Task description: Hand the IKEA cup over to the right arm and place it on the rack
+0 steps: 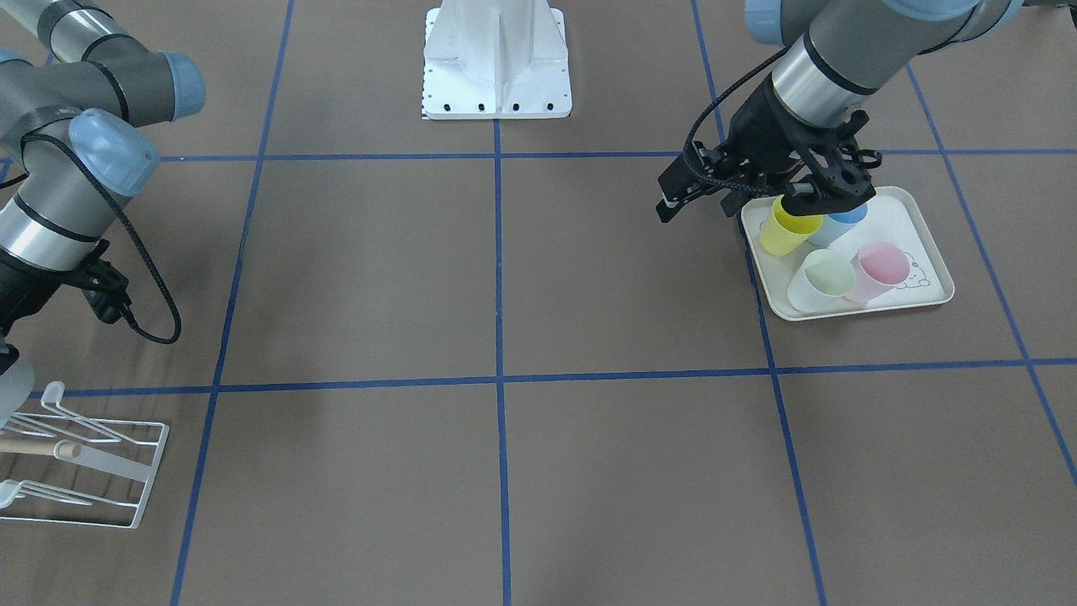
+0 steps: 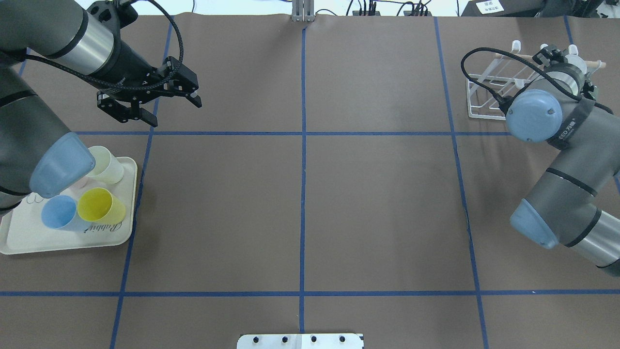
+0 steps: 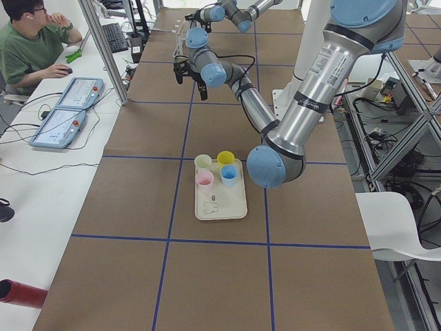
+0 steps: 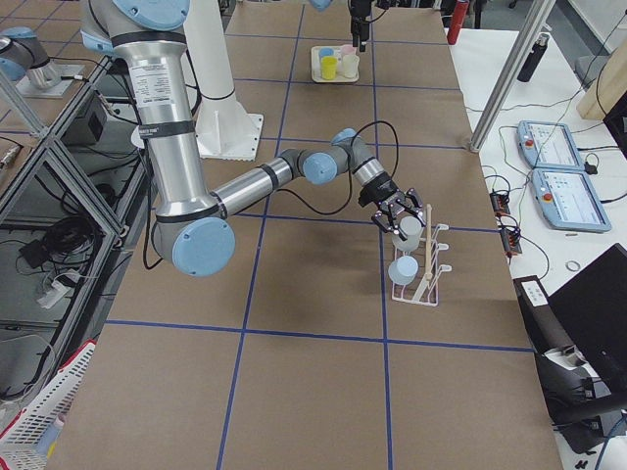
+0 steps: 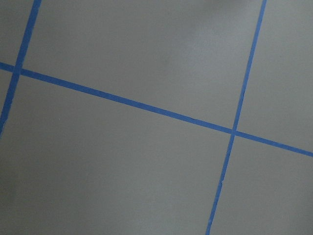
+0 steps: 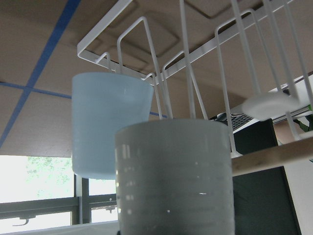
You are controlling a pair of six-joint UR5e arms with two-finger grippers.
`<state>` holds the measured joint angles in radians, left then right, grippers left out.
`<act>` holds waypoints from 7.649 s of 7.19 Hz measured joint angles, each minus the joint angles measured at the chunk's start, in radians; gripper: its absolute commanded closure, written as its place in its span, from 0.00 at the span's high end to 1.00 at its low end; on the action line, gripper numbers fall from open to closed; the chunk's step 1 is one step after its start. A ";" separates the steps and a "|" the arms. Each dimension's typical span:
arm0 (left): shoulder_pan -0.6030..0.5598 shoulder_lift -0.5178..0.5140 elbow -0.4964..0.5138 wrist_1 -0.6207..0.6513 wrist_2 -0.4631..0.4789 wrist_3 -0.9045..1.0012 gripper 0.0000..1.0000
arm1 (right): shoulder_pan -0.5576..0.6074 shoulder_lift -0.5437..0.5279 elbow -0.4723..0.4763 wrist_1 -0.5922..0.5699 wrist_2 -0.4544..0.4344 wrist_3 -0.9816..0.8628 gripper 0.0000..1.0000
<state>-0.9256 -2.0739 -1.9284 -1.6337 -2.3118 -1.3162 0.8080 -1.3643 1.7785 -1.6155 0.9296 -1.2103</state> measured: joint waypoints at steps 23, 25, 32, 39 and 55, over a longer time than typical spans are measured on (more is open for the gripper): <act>0.003 0.082 -0.098 0.311 0.202 0.401 1.00 | 0.017 0.026 0.187 0.273 0.475 1.168 0.98; 0.001 0.255 -0.142 0.240 0.223 0.548 1.00 | 0.009 0.038 0.185 0.357 0.570 1.419 0.99; -0.139 0.520 0.141 -0.276 0.087 0.714 1.00 | -0.002 0.106 0.171 0.381 0.704 1.698 0.99; -0.144 0.493 0.237 -0.289 -0.007 0.679 1.00 | -0.006 0.114 0.153 0.382 0.704 1.701 0.99; -0.229 0.504 0.053 -0.103 -0.050 0.678 0.00 | -0.021 0.122 0.147 0.384 0.703 1.703 0.99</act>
<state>-1.1543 -1.5699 -1.8755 -1.7370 -2.3623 -0.6379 0.7872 -1.2426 1.9251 -1.2314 1.6328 0.4924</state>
